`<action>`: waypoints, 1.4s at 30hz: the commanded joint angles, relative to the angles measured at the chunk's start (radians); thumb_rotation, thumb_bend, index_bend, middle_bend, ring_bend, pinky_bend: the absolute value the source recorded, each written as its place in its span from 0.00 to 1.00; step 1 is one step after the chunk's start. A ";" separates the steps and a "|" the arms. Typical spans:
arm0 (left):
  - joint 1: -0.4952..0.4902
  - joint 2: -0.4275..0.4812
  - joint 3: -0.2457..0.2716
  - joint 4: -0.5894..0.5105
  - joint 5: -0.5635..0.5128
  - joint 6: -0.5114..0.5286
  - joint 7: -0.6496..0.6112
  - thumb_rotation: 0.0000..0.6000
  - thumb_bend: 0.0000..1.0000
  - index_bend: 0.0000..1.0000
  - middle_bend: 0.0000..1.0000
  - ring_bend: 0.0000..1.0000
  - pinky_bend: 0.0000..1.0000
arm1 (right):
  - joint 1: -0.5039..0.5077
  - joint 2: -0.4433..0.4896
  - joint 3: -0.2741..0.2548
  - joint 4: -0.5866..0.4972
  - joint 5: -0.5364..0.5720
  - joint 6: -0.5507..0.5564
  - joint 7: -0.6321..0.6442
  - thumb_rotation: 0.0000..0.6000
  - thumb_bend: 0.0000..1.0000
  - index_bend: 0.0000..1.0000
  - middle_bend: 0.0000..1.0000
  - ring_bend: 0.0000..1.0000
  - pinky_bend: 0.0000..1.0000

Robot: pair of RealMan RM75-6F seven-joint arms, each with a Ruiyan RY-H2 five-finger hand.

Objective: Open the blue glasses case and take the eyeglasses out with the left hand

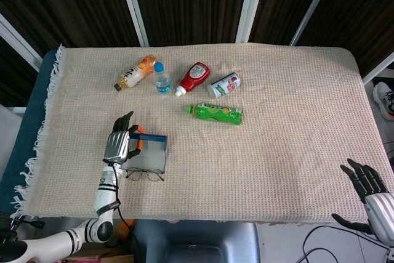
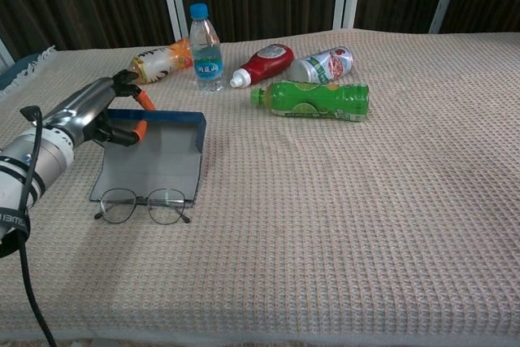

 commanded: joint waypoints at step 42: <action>0.536 0.697 0.458 -0.400 0.732 0.541 -0.329 1.00 0.39 0.00 0.00 0.00 0.00 | 0.038 -0.059 -0.013 -0.045 0.011 -0.129 -0.183 1.00 0.18 0.00 0.00 0.00 0.00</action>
